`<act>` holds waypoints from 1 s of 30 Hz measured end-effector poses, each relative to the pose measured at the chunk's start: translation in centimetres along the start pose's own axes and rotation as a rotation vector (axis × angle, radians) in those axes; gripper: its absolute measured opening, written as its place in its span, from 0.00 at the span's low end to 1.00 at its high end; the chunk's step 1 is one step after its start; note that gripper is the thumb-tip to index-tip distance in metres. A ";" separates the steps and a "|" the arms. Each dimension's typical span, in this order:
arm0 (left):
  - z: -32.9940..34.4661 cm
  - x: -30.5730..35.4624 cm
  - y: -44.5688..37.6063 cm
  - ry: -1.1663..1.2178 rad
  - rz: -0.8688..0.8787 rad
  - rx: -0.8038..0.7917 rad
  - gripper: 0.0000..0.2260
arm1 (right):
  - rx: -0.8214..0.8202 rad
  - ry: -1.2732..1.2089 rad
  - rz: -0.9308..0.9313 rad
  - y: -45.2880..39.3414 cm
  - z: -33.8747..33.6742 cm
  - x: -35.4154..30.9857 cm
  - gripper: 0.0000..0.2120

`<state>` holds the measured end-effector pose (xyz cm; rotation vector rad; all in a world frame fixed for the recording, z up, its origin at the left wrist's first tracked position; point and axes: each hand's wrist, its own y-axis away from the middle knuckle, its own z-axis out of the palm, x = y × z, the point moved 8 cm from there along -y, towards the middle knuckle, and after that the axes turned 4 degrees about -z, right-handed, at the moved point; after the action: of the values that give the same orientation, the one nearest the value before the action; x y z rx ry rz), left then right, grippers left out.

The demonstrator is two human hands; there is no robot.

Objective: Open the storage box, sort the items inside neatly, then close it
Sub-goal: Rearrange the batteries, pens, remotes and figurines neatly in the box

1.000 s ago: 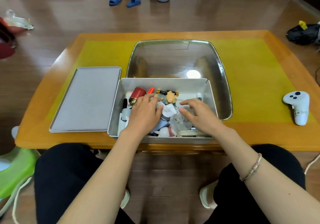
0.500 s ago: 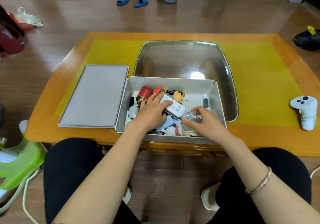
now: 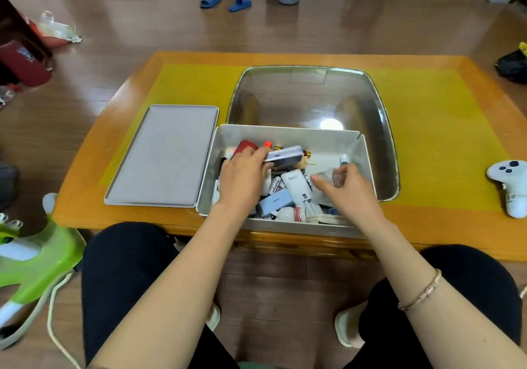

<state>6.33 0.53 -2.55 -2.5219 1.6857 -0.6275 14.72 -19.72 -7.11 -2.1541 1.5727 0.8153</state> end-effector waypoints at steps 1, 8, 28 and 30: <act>-0.9 -0.6 0.2 -0.001 -0.033 0.048 0.12 | 0.009 -0.004 -0.021 -0.1 0.0 -0.6 0.28; -2.3 -4.9 2.4 0.042 -0.257 0.079 0.11 | -0.143 -0.048 -0.410 -0.1 2.8 -7.9 0.32; -1.2 -2.4 2.2 0.002 -0.094 -0.014 0.19 | -0.659 0.377 -0.222 2.1 0.4 -0.8 0.27; 0.7 -0.3 2.3 0.086 0.079 -0.234 0.25 | -0.733 0.404 -0.227 2.7 1.4 -0.7 0.24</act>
<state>4.43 -0.31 -3.82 -2.5968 1.9863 -0.5709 11.71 -19.26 -7.60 -3.1163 1.2625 1.0405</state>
